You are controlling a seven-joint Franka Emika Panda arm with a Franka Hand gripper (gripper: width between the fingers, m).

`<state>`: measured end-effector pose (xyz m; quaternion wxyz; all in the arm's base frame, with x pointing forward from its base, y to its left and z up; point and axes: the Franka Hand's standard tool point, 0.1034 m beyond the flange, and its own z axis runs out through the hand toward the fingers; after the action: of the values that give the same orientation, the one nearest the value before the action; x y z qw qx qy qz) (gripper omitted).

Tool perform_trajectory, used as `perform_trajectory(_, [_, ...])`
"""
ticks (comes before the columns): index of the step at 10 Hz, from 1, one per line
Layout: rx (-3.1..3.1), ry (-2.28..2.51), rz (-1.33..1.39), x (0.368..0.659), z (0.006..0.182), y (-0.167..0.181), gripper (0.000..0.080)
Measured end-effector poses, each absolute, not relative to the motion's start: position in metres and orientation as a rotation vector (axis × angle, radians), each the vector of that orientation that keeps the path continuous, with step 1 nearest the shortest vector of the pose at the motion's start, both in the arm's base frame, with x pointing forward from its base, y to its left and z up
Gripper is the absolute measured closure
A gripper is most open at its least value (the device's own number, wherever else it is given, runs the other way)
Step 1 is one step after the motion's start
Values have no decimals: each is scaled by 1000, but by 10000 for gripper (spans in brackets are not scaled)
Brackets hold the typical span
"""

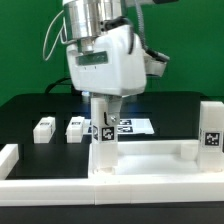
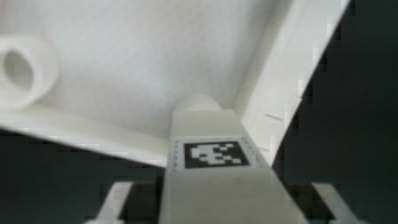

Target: Assemble desk

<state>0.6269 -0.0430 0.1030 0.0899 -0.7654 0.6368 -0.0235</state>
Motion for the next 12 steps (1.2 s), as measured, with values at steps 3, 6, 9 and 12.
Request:
perform_trajectory(3, [-2215,1945,-57,627,102,-42,505])
perform_trajectory(6, [-2549,1525,-62,624,104,-41,178])
perform_trajectory(9, [-2769,1137,-76,614,99,-41,151])
perform_trajectory(12, [-2977,580,-110,616,102,-45,150])
